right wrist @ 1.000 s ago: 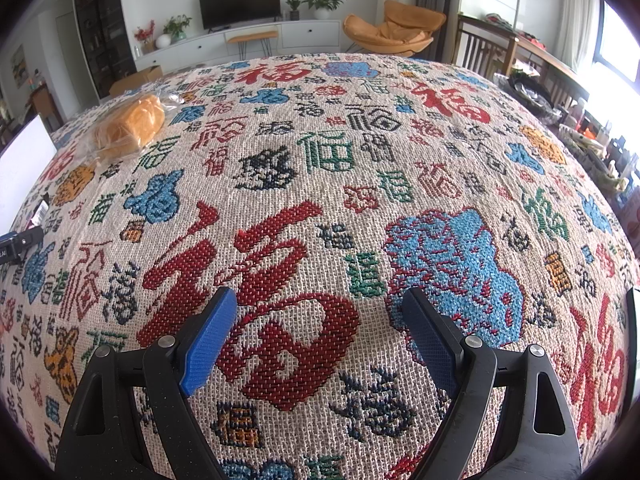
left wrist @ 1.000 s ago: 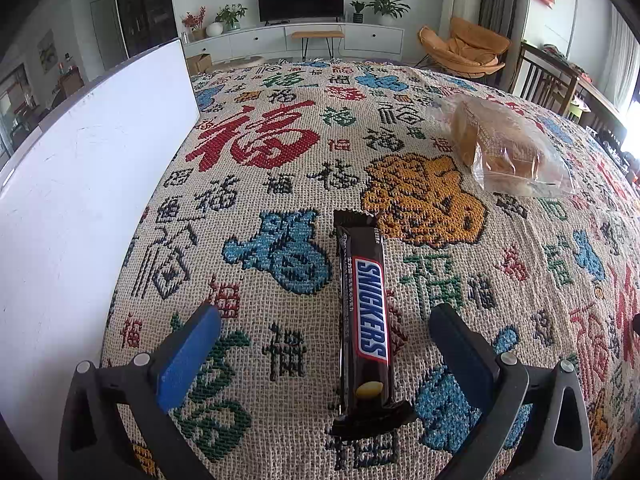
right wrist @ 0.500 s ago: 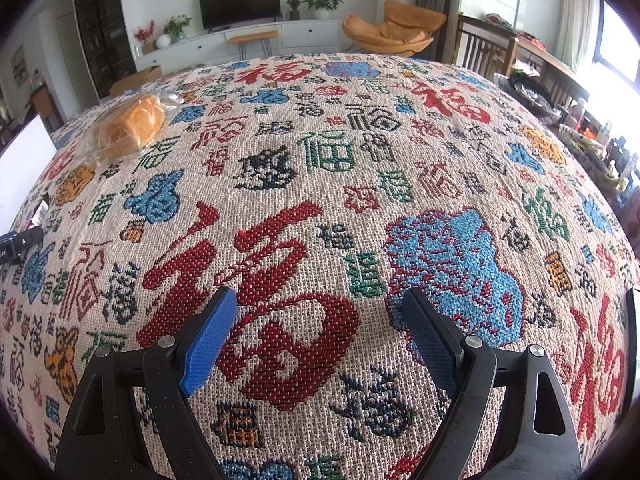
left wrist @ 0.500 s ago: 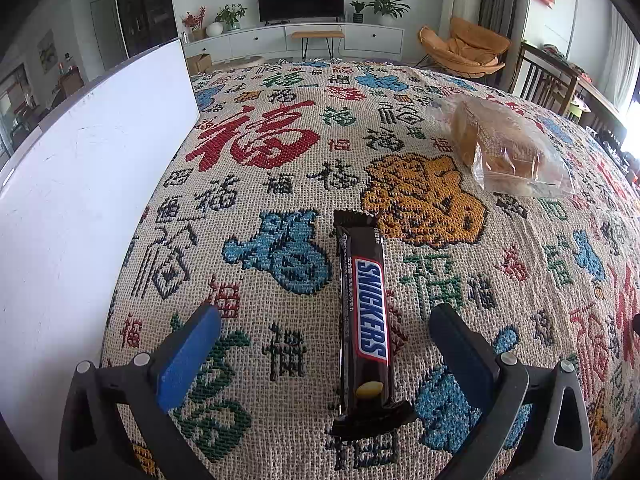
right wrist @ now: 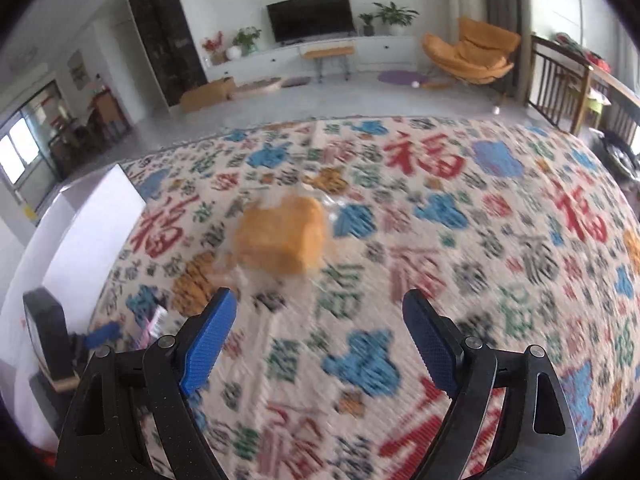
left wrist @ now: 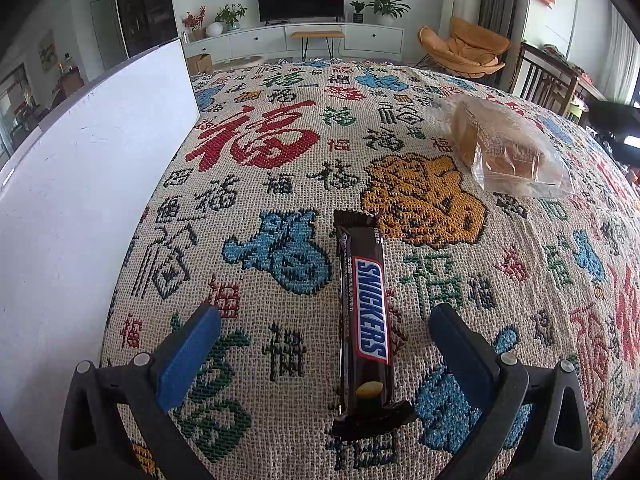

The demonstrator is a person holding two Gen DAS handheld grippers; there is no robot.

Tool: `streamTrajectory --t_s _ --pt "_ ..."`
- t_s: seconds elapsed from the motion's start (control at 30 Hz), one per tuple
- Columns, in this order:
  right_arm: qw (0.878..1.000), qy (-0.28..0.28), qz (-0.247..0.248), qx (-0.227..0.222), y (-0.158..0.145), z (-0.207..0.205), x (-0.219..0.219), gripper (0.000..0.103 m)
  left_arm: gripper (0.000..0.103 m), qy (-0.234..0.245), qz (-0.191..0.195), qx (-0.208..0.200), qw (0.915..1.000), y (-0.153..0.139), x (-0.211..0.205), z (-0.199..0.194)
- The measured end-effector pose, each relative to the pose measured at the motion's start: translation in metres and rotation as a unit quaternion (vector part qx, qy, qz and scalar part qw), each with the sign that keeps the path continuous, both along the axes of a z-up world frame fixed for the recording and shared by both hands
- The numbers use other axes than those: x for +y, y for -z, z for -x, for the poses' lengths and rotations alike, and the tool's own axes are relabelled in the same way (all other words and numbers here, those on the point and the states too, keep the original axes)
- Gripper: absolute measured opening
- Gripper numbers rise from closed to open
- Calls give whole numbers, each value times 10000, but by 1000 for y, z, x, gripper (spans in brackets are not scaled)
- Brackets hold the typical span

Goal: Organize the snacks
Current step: 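Grasp the clear-wrapped bread square with the right tool and lift it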

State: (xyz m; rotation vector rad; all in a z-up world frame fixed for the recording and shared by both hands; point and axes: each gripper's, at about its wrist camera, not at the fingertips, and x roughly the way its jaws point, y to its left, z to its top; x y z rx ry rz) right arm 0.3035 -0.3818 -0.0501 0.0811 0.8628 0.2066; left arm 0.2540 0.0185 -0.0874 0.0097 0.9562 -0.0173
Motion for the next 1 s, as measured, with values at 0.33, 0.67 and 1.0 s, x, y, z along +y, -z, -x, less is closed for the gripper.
streamTrajectory --t_s 0.33,0.67,1.0 --pt "9898 611 67 1283 86 -104 46 90 103 0 2 4 10000 0 1 0" --pt "9984 139 399 384 57 -35 9 76 103 -2 1 0 10000 0 1 0" --pt "9962 -27 836 233 64 87 -45 76 103 -2 3 2 10000 0 1 0"
